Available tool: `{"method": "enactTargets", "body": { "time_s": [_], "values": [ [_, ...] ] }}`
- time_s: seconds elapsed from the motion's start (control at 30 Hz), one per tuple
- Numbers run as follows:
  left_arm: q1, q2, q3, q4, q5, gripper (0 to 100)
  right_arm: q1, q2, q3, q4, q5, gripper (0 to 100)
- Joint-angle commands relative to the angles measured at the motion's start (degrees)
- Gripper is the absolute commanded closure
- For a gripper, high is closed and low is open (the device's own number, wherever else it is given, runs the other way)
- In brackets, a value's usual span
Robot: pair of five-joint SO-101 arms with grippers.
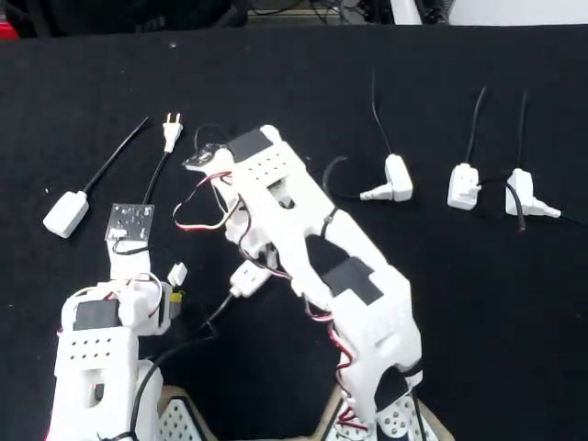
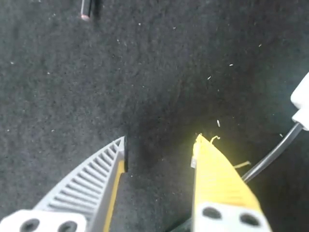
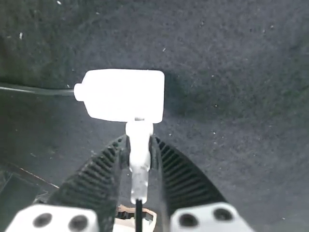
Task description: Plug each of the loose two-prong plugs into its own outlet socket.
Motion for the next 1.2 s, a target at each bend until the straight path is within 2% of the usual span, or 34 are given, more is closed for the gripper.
{"method": "enactTargets", "body": {
  "time_s": [0.0,0.27,1.17],
  "values": [
    [-0.7,-0.8,-0.2,-1.0,-0.1,78,-0.6,1.1,-3.1,1.7,0.3,98.8],
    [-0.7,-0.8,-0.2,-1.0,-0.1,78,-0.6,3.0,-8.4,1.8,0.2,98.8],
    [-0.8,-1.1,-0.2,-1.0,-0.1,78,-0.9,6.0,-5.8,-0.1,2.4,98.8]
  ]
}}
